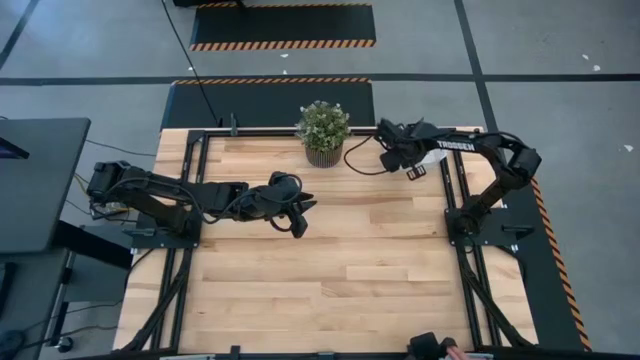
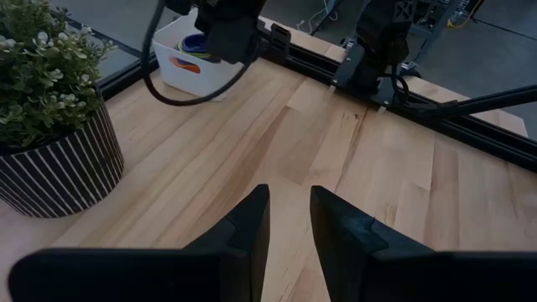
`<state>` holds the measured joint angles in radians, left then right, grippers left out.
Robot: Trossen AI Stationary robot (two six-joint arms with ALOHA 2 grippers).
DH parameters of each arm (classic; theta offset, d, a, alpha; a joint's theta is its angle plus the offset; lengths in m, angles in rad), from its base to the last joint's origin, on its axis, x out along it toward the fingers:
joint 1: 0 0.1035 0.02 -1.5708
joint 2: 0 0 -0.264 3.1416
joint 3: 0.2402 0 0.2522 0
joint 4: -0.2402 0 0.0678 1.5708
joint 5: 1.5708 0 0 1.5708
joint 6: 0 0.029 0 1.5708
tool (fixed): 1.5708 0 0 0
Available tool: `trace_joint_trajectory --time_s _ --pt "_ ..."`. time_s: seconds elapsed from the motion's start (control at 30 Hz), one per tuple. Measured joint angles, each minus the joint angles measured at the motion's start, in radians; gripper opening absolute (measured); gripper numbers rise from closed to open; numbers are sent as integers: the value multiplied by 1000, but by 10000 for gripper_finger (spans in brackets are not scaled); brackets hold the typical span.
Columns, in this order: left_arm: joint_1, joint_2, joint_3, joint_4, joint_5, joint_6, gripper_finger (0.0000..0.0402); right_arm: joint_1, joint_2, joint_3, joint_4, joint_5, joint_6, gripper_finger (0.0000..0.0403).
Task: Nest measuring cups in basket
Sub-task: Put the stacked measuring cups into the white bin, then return to Home Position
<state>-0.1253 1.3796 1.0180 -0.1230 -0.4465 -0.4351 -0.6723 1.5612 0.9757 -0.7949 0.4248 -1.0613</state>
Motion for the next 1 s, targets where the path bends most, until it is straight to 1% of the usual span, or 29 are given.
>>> trace_joint_trajectory --time_s 0.1,0.3,0.6,0.87,1.0 --pt "0 0 0 0 0 0 96 -4 0 31 -17 -6 6 136" --pt "-1 0 0 0 0 0 96 -10 0 73 -57 34 6 136" --pt "-1 0 0 0 0 0 96 15 0 155 -194 17 44 136" --pt "-1 -1 0 0 0 2 96 67 -1 328 -382 -75 204 136" --pt "-1 -22 0 -3 38 3 96 108 -1 443 -524 -131 296 136"
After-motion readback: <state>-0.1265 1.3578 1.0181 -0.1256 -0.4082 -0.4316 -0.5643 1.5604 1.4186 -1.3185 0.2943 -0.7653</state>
